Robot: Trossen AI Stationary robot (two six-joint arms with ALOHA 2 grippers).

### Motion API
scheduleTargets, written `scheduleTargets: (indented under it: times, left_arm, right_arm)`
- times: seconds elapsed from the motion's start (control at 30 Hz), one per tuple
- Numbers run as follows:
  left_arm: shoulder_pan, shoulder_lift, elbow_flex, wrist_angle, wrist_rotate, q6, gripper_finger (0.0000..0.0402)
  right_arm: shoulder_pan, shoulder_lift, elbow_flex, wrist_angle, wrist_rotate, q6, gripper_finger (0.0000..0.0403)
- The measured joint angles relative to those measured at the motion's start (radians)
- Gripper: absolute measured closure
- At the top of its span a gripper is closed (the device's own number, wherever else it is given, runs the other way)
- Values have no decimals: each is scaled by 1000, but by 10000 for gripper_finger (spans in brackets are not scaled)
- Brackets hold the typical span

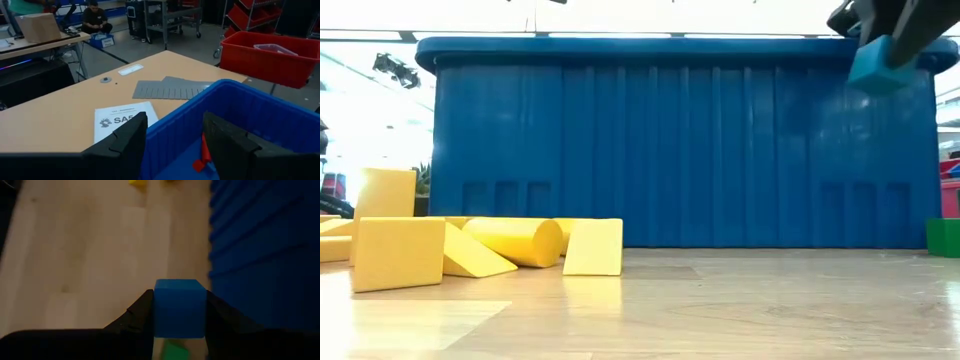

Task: Sort blocks
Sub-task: Remove the blue block from the blue bin

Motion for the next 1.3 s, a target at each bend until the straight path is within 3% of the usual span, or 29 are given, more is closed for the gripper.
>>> scheduleTargets:
  times: [0.5,0.87,1.13,1.3]
  left_arm:
    - [0,0,0,-7,-1,0,199]
    - [0,0,0,-7,-2,0,199]
    - [0,0,0,-7,-1,-3,199]
    - [0,0,0,-8,1,-3,199]
  right_arm:
    - [-18,-41,45,-4,9,-30,289]
    - [-40,-43,220,-17,30,-116,289]
    - [72,-19,237,-5,-10,103,289]
    - [123,76,237,-41,-3,203,289]
